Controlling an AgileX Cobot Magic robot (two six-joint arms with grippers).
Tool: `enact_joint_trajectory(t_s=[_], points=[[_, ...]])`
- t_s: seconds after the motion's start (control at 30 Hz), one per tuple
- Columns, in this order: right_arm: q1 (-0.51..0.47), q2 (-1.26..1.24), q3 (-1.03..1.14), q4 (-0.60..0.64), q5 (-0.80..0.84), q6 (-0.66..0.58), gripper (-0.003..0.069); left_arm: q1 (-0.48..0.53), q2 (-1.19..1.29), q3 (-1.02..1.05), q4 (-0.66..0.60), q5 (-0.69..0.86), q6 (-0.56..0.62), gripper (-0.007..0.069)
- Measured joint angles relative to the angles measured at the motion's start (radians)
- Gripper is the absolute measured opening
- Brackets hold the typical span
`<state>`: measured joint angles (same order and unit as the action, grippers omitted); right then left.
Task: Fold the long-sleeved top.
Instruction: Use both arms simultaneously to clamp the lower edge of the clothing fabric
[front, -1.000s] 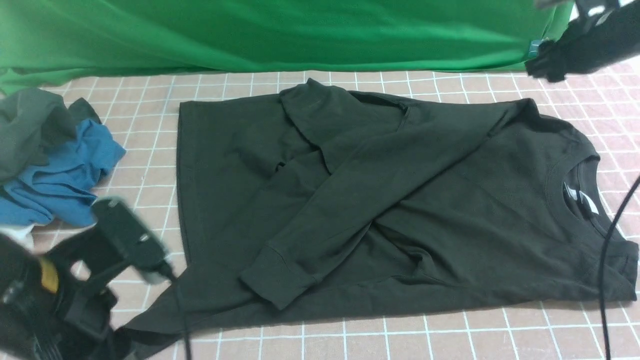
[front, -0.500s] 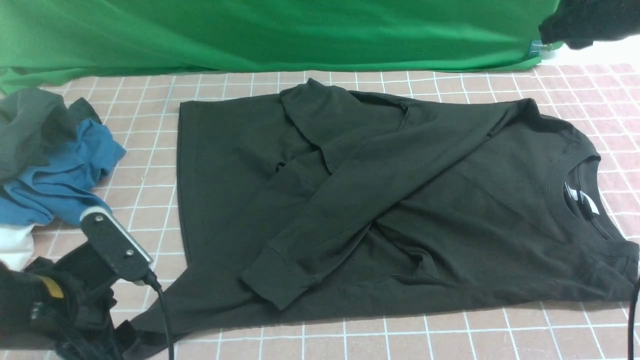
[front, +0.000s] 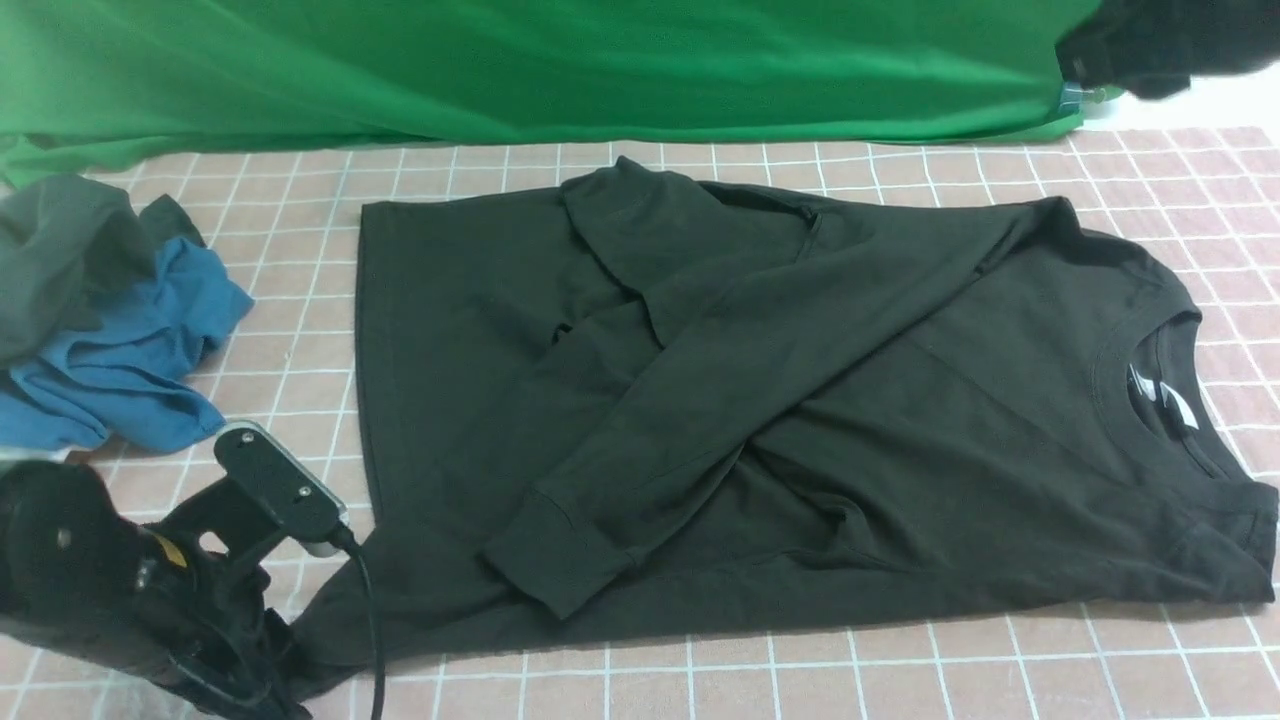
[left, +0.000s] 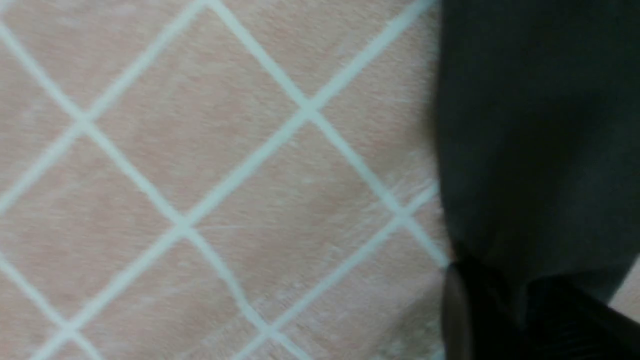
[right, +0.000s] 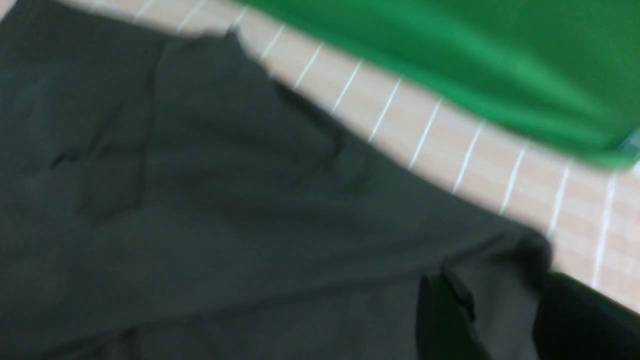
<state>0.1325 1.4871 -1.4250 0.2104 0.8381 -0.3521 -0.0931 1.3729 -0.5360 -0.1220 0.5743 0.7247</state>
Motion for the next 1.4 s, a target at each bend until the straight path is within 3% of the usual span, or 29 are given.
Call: enact_joint_trajectory(t_s=[0.13, 0.2, 0.33, 0.5, 0.67, 0.77, 0.83, 0.93, 1.03, 1.33, 1.4], points=[[0.000, -0.026, 0.000, 0.000, 0.150, 0.053, 0.0274, -0.049, -0.089, -0.057, 0.034, 0.134, -0.064, 0.0033], [0.000, -0.043, 0.002, -0.001, 0.306, 0.097, 0.0255, -0.114, -0.186, -0.088, 0.114, 0.254, -0.186, 0.0033], [0.000, -0.091, 0.071, -0.017, 0.360, 0.139, 0.0248, -0.213, -0.305, -0.090, 0.173, 0.429, -0.259, 0.0033], [0.000, -0.168, 0.296, -0.076, 0.365, 0.181, 0.0281, -0.345, -0.415, -0.089, 0.172, 0.547, -0.259, 0.0033], [0.000, -0.185, 0.506, -0.136, 0.244, 0.250, 0.0430, -0.400, -0.452, -0.089, 0.172, 0.589, -0.261, 0.0033], [-0.005, -0.166, 0.609, -0.186, 0.116, 0.375, 0.0542, -0.403, -0.452, -0.089, 0.174, 0.590, -0.262, 0.0033], [-0.025, -0.142, 0.642, -0.222, 0.050, 0.464, 0.0573, -0.403, -0.452, -0.089, 0.175, 0.581, -0.262, 0.0033], [-0.098, -0.076, 0.654, -0.243, -0.034, 0.572, 0.0580, -0.403, -0.452, -0.087, 0.174, 0.554, -0.262, 0.0033], [-0.153, -0.008, 0.654, -0.232, -0.068, 0.606, 0.0580, -0.403, -0.452, -0.087, 0.176, 0.542, -0.262, 0.0033], [-0.203, 0.144, 0.657, -0.210, -0.153, 0.622, 0.0578, -0.403, -0.452, -0.087, 0.193, 0.537, -0.262, 0.0033], [-0.204, 0.163, 0.652, -0.202, -0.163, 0.621, 0.0542, -0.403, -0.452, -0.087, 0.195, 0.537, -0.262, 0.0033]])
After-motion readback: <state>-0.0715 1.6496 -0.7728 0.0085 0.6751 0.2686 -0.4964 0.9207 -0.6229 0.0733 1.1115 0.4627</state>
